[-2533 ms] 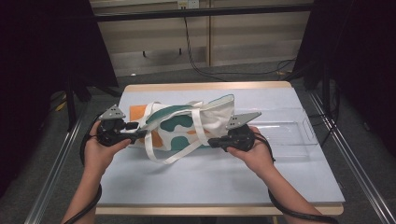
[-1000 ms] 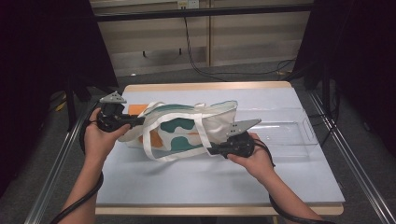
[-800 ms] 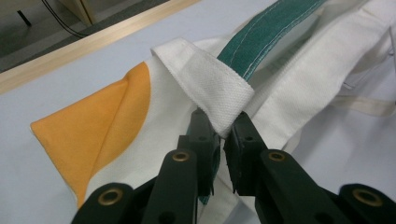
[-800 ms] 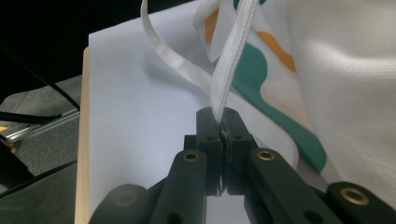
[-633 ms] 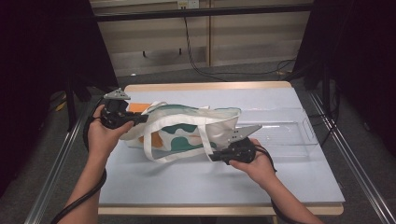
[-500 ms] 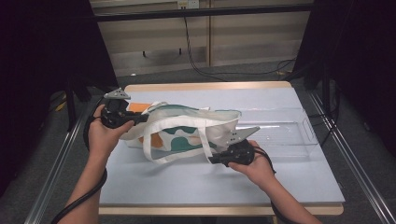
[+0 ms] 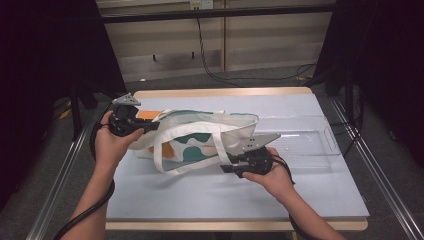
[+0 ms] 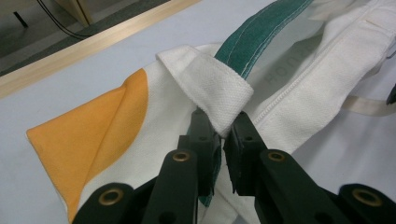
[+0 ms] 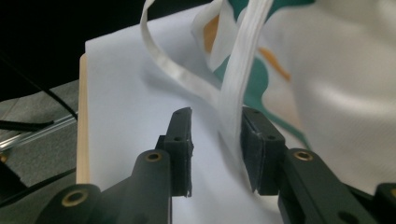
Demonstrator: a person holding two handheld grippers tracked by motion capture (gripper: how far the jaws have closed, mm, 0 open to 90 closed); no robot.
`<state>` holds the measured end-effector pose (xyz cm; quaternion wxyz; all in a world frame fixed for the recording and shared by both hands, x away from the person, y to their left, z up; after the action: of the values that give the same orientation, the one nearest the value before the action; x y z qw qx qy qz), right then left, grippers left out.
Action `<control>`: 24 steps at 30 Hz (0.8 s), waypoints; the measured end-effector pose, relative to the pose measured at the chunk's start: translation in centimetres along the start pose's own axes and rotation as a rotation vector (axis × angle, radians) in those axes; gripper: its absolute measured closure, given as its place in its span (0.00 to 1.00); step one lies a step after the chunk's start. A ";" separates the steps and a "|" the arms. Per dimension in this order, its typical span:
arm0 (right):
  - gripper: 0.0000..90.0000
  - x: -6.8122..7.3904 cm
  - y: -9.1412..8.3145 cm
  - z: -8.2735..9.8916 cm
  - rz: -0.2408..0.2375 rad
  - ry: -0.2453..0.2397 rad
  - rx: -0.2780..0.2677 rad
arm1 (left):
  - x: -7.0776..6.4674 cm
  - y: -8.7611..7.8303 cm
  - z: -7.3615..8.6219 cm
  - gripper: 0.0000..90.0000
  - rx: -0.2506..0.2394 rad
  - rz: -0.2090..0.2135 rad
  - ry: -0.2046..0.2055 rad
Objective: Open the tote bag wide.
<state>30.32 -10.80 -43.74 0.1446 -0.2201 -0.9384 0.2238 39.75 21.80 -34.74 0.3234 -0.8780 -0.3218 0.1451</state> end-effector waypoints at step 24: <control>0.97 -0.3 0.0 -0.1 -0.021 -0.003 -0.028 | 0.5 0.2 -0.9 0.91 -0.009 -0.015 -0.018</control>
<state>30.62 -10.90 -43.66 0.1426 -0.2117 -0.9439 0.2096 40.58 21.59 -34.24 0.3177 -0.8756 -0.3318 0.1494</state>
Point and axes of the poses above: each handheld gripper's, and its own axes: y roughly forward along the jaws, z roughly out of its underside, x roughly to its left, the point moved 3 cm from there along y, roughly forward along the jaws, and after that the axes turned 1 degree about -x, right-handed, at the moved point
